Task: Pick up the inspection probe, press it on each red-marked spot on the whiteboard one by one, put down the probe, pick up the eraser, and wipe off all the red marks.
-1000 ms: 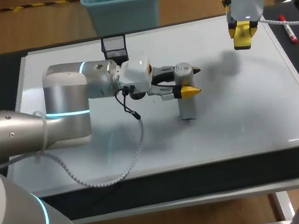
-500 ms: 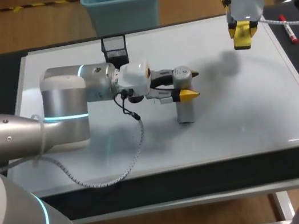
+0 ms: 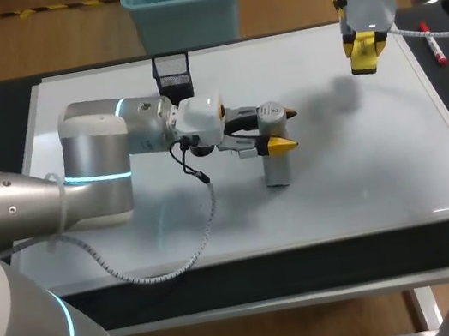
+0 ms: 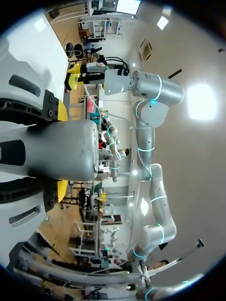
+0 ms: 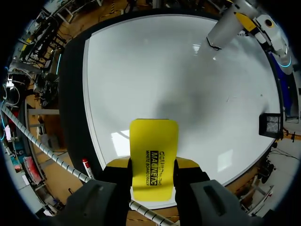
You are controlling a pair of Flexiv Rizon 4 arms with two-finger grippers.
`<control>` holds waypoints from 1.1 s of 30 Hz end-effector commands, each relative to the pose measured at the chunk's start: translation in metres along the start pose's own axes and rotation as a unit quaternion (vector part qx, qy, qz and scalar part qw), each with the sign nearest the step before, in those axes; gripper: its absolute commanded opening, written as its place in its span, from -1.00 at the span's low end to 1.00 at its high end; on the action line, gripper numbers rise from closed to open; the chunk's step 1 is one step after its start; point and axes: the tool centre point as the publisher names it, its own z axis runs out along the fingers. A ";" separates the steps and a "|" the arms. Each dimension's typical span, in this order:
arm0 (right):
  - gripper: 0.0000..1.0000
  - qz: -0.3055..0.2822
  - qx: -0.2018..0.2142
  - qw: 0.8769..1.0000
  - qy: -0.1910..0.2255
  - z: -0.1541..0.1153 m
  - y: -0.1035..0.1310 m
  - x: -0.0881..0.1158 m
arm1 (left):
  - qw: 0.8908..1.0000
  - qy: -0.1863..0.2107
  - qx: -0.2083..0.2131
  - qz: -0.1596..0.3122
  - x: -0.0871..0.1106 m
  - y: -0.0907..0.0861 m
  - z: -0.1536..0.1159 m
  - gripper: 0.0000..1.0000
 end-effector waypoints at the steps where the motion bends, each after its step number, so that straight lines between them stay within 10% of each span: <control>1: -1.00 -0.001 0.000 1.000 0.001 -0.001 0.000 0.001 | 1.000 0.002 -0.001 0.000 0.000 0.001 -0.001 -1.00; 16: -1.00 -0.001 0.000 1.000 0.001 -0.001 0.000 0.001 | 1.000 0.004 0.000 0.024 0.001 -0.024 0.000 -1.00; 33: -1.00 -0.001 0.000 1.000 0.001 -0.001 0.000 0.001 | 0.995 -0.091 -0.016 0.036 0.005 -0.035 -0.111 -1.00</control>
